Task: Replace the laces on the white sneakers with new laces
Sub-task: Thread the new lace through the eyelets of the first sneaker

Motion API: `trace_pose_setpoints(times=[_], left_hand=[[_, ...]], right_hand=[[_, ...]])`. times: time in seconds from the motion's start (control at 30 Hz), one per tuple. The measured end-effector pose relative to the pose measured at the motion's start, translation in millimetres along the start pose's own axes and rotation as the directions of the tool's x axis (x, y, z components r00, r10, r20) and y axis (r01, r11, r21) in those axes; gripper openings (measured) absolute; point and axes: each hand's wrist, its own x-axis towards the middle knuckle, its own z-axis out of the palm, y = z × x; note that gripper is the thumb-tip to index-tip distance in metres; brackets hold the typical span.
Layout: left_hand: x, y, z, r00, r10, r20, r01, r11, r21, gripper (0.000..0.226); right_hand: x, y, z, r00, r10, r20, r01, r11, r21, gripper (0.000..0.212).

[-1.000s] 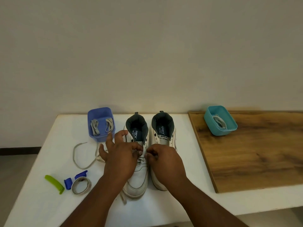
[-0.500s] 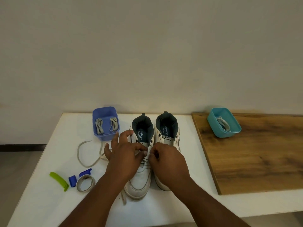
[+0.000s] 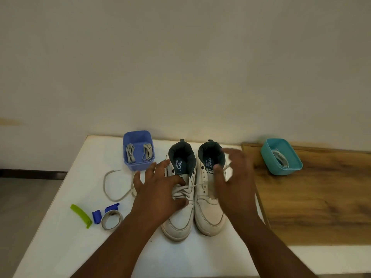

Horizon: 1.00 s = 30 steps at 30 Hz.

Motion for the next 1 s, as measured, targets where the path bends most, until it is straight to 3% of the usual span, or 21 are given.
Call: trace_pose_setpoints(times=[0.07,0.1,0.17,0.27,0.37,0.43,0.53,0.67,0.83,0.87,0.93,1.0], left_hand=[[0,1,2,1.0,-0.008,-0.009,0.008,1.0,0.006,0.057],[0,1,2,1.0,-0.013,-0.008,0.013,1.0,0.011,0.057],[1,0,2,1.0,-0.019,-0.002,0.019,1.0,0.02,0.058],[0,0,1,1.0,-0.021,0.001,0.021,1.0,0.009,0.057],[0,1,0,1.0,-0.029,0.01,0.029,1.0,-0.006,0.057],[0,1,1,0.999,-0.03,0.014,0.029,0.999,0.013,0.059],[-1,2,2,0.999,-0.032,0.013,0.032,0.999,0.015,0.058],[-2,2,1,0.999,-0.04,0.015,0.04,0.999,-0.007,0.057],[-4,2,-1,0.998,-0.049,0.034,0.05,0.999,-0.02,0.058],[-4,2,-1,0.998,-0.049,0.038,0.051,0.998,-0.032,0.059],[-3,2,-1,0.997,-0.05,0.053,0.054,0.997,-0.059,0.06],[-3,2,0,0.996,-0.053,0.069,0.058,0.995,-0.075,0.061]], right_hand=[[-14,10,19,0.94,-0.038,0.338,0.123,0.964,-0.236,0.024],[-19,13,26,0.911,-0.033,0.411,0.16,0.947,-0.279,0.018],[-21,13,31,0.907,-0.051,0.418,0.199,0.927,-0.318,0.014],[-7,2,12,0.968,-0.108,0.225,0.173,0.94,-0.294,0.01],[11,4,-12,0.992,0.013,-0.124,-0.031,0.99,-0.137,0.008],[18,14,-20,0.947,0.086,-0.311,-0.104,0.994,-0.044,0.014],[21,19,-25,0.866,0.159,-0.474,-0.137,0.987,0.081,0.012],[26,11,-32,0.794,0.166,-0.584,-0.05,0.977,0.21,0.015],[40,3,-65,0.629,0.345,-0.696,-0.008,0.898,0.439,0.007],[40,5,-66,0.638,0.348,-0.687,-0.004,0.894,0.448,0.007],[36,16,-60,0.738,0.329,-0.589,-0.094,0.914,0.394,0.017],[27,23,-43,0.9,0.255,-0.353,-0.232,0.967,0.107,0.038]])
